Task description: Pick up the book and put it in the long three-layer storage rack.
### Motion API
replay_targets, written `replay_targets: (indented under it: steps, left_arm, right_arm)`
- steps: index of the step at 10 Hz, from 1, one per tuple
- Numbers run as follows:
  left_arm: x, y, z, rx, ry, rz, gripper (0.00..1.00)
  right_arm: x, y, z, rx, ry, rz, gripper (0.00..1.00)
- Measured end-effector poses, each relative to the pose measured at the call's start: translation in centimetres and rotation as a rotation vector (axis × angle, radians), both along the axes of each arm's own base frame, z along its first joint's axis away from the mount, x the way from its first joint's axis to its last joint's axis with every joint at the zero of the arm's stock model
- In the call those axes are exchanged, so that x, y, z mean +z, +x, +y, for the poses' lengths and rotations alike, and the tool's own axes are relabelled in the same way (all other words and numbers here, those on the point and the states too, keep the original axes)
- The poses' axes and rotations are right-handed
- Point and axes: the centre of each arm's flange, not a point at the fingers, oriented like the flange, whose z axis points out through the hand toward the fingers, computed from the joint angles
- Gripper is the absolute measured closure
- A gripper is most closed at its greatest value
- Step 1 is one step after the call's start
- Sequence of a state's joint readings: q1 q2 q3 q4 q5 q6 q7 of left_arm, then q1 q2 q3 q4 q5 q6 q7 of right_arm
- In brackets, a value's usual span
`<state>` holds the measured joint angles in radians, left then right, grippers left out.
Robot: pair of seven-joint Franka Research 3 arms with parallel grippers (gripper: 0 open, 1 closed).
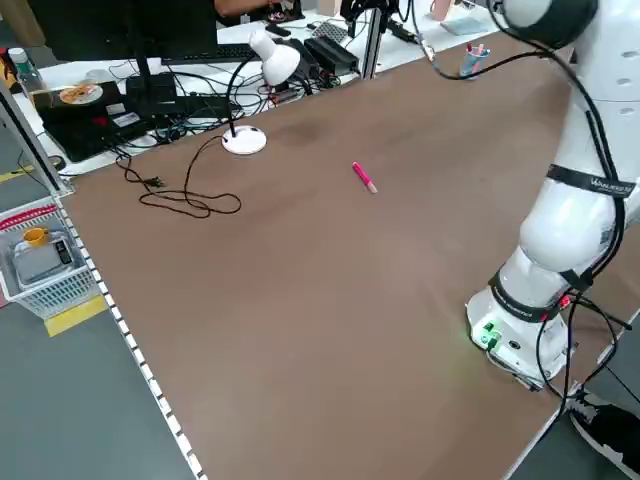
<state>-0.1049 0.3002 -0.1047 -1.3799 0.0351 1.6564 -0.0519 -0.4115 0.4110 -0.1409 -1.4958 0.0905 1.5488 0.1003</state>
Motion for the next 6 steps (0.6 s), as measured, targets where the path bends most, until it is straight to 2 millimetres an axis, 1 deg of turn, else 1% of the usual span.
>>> replay_targets:
  steps: [4, 6]
  left_arm:
    - [1.7, -3.7, 1.6, 0.029, 0.013, 0.013, 0.00]
    - [3.2, -5.2, 2.3, 0.037, 0.011, -0.004, 0.00]
  right_arm:
    - [-1.1, 0.4, 0.0, 0.000, 0.002, 0.000, 0.85]
    - [-1.5, 0.5, 0.0, 0.000, 0.003, 0.002, 0.85]
